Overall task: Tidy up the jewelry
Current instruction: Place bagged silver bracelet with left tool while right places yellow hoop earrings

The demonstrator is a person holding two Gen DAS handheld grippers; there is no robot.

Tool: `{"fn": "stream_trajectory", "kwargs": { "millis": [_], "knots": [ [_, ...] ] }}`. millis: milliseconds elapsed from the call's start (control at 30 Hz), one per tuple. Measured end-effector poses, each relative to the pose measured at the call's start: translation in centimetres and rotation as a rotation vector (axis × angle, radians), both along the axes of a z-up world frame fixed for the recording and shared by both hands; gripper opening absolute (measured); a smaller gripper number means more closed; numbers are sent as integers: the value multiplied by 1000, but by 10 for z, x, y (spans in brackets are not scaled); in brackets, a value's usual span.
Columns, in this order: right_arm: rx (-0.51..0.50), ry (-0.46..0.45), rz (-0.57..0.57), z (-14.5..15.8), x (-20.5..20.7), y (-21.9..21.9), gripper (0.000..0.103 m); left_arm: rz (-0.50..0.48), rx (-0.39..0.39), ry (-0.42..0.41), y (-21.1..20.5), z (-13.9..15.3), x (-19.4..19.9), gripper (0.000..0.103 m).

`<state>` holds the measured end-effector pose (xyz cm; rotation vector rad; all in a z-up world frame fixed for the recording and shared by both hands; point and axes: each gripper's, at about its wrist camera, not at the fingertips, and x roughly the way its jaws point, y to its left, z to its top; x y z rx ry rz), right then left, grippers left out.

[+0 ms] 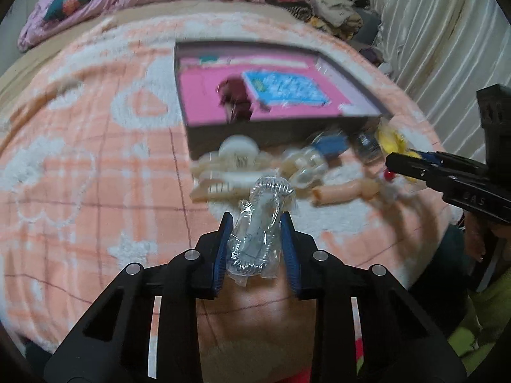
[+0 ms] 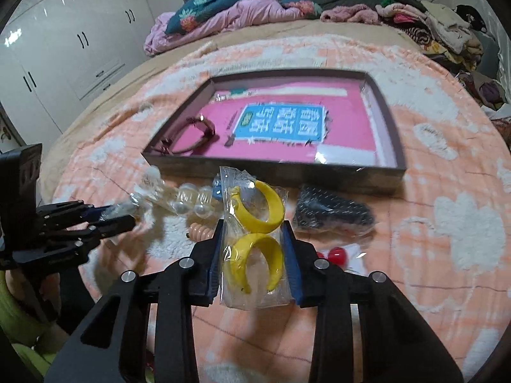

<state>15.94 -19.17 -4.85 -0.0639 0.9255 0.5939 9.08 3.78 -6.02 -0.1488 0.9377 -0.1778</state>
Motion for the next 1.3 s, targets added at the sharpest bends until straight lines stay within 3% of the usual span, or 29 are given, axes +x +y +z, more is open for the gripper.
{"fn": "stream_trajectory", "kwargs": {
  "millis": [167,367,600,833,1100,1300],
  "knots": [
    [14,-56,-36,22,3,-18,32,6,-16,-70,3,33,-1,22],
    [21,-114,-88,41,23,-30,32,35,-30,-147,9,63,25,22],
    [23,-147,-111,51,50,-33,32,65,-23,-183,10,78,65,22],
    [21,-134,-133,46,75,-35,32,55,-34,-156,2,77,98,22],
    [75,-60,-156,34,101,-41,32,15,-24,-118,-17,61,127,22],
    [59,-33,-182,21,117,-43,32,-15,-21,-85,-31,46,141,22]
  ]
}}
